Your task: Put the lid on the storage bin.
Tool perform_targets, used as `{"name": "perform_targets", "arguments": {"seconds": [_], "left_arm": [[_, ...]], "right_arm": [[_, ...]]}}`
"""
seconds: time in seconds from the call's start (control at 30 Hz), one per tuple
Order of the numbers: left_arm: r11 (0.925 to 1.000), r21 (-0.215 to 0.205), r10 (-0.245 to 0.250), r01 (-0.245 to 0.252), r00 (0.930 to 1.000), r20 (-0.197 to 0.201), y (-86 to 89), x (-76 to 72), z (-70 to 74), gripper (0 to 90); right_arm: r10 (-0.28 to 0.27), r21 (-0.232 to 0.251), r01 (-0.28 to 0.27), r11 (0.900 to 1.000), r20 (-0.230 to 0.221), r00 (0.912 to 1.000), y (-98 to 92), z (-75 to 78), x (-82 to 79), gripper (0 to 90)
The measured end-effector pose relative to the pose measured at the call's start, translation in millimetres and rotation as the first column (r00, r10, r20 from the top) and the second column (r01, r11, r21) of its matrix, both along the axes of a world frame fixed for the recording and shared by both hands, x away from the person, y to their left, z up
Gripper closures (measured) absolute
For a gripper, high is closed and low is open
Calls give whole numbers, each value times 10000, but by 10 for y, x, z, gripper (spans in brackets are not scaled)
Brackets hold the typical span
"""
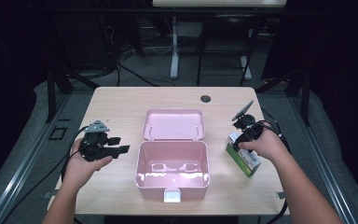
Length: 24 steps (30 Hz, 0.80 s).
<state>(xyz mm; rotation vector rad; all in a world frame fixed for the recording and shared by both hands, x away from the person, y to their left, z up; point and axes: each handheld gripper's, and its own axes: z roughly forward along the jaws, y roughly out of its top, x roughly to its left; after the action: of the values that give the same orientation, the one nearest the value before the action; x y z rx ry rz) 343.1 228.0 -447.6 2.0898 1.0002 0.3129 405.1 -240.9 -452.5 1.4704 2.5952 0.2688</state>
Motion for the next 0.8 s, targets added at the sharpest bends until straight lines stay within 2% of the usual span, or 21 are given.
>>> {"name": "perform_targets", "arguments": {"seconds": [0.07,0.13,0.27,0.33,0.37,0.47,0.53,0.57,0.8], "left_arm": [[9998,124,133,-135,9998,169,-14,-4,-9,464],[9999,168,31,-33,9999,128,-9,-1,-5,463],[9998,131,162,-167,9990,426,-17,-7,-8,460],[10000,72,36,-39,9994,358,-13,-3,-7,460],[9997,190,149,-158,9989,455,-19,-7,-8,460],[9998,171,94,-101,9992,386,-10,-1,-4,460],[9995,190,233,-242,9986,474,-16,-4,-6,460],[9996,164,216,-223,9989,419,-18,-3,-11,460],[9996,194,178,-180,9998,121,-9,7,-12,464]], "right_arm": [[41,-74,-42,10000,-126,9999,-12,-17,15,377],[169,-167,-173,9997,-196,9997,-21,-33,27,389],[186,-285,-194,9994,-299,9994,-30,-57,41,407],[221,-306,-230,9993,-308,9993,-30,-69,45,415],[186,-333,-198,9992,-348,9992,-28,-71,45,419],[326,-364,-341,9988,-392,9987,-31,-87,57,437],[280,-362,-296,9989,-437,9987,-30,-89,58,457],[209,-318,-232,9992,-700,9973,-32,-96,66,512],[-196,-193,177,9997,-1012,9947,-59,-107,95,547]]}}
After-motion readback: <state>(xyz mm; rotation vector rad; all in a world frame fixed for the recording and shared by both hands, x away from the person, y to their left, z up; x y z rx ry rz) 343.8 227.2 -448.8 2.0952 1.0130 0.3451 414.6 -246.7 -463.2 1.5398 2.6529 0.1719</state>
